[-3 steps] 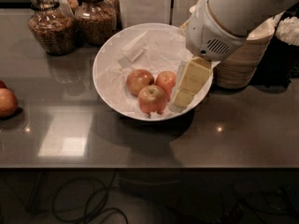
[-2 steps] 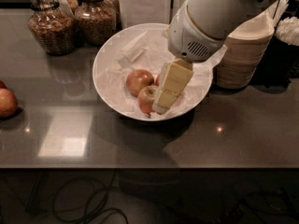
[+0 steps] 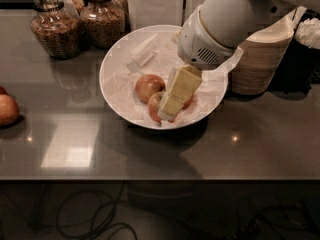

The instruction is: Pick apple from white bowl

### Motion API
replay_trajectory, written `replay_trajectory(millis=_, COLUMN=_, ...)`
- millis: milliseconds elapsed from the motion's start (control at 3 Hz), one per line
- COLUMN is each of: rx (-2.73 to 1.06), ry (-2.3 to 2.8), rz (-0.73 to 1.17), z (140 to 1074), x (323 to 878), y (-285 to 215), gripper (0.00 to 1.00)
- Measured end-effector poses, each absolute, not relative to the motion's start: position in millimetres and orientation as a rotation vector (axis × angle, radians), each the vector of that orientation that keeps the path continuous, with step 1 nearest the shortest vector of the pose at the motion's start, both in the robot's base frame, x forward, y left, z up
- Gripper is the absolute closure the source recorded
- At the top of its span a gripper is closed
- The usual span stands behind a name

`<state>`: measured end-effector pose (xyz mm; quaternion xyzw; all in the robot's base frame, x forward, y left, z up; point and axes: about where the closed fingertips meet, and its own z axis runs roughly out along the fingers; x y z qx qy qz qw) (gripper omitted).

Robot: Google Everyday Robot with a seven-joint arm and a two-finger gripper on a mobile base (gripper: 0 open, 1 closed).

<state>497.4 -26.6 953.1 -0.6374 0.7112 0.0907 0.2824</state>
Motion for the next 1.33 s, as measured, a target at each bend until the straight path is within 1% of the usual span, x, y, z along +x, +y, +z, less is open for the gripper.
replay_trajectory(millis=333, rx=-1.636, ry=1.871, rz=0.382, z=940.3, x=512.4, y=13.3, gripper=0.00)
replay_trajectory(millis=667, rx=-1.585, ry=1.849, rz=0.461, z=932.5, x=523.7, y=41.5, gripper=0.00)
replay_trajectory(millis=1000, rx=-1.552, ry=1.853, rz=0.471, z=925.0, x=532.8, y=55.8, gripper=0.02)
replay_trajectory(millis=1333, rx=-1.517, ry=1.878, rz=0.436, z=915.8, x=542.5, y=55.0, gripper=0.02)
